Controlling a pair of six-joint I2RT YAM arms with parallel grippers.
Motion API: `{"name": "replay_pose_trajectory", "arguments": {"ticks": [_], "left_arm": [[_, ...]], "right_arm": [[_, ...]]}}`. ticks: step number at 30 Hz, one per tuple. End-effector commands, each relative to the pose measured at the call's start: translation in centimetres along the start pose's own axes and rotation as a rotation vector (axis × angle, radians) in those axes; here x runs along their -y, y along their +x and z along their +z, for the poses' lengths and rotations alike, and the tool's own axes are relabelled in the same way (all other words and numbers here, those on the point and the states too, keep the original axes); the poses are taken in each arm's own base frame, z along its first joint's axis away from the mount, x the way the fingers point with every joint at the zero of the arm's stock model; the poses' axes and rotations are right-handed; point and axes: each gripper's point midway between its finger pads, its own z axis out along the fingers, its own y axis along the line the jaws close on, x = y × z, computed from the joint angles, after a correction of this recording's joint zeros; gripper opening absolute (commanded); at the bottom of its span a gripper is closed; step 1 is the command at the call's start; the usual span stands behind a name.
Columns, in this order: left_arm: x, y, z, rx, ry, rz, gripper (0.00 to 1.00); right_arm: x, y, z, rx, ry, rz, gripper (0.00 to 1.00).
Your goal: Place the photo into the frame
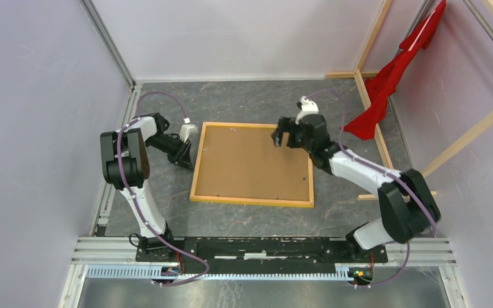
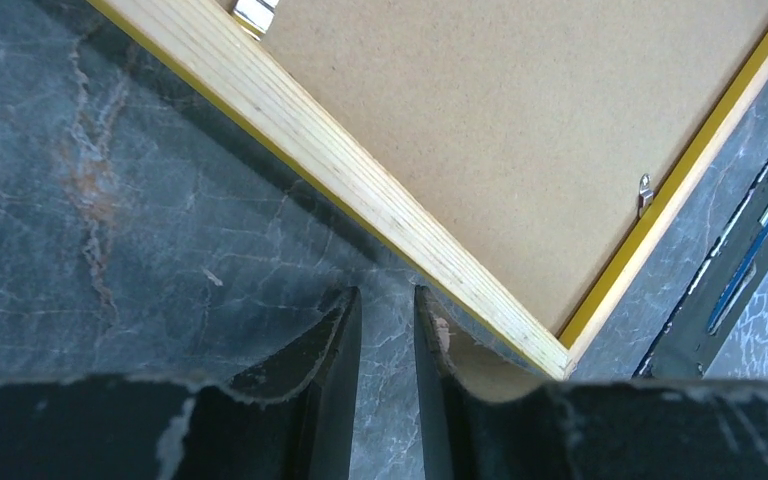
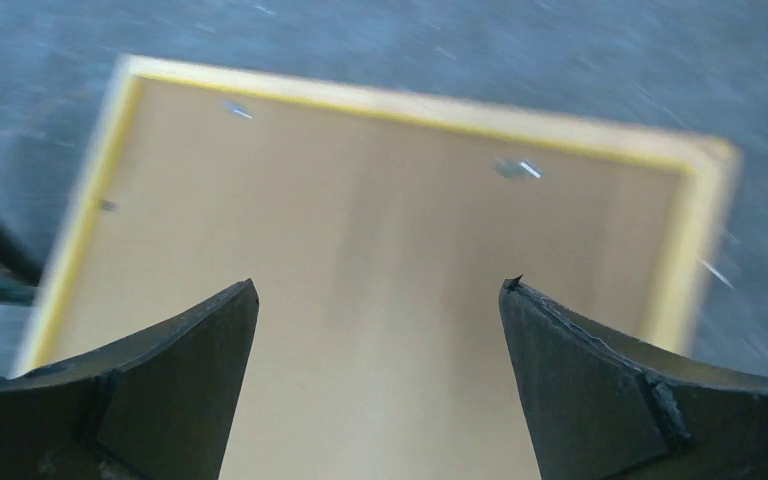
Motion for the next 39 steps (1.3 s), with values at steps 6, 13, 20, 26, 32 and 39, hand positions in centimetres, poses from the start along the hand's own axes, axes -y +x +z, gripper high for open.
{"name": "replay_pose_trajectory", "arguments": {"ticks": [6,13,20,26,32,39], "left_arm": [[-0.4,1.9,-0.5,-0.102,-0.113,0.132,0.33],[0.9,3.0,0.3,-0.157,-0.103,0.192,0.34],[3.6,4.0,2.4,-0.258,-0.072,0.281,0.34],[7.6,5.3,4.7,-0.407,-0.03,0.459,0.37],[11.0,4.6,6.1,-0.47,0.049,0.548,0.5],[12.4,3.9,2.2,-0.475,0.104,0.611,0.61]], "right_arm": [[11.5,7.5,-4.8,-0.06,0.32,0.054,0.98],[10.9,8.4,-3.5,-0.064,0.244,0.112,0.98],[6.3,5.9,2.6,-0.096,-0.001,0.134,0.98],[3.7,3.1,10.8,-0.163,-0.142,0.109,0.98],[4.2,-3.4,15.5,-0.1,-0.052,0.004,0.98],[5.0,-11.2,10.8,0.1,0.09,-0.103,0.98]]}}
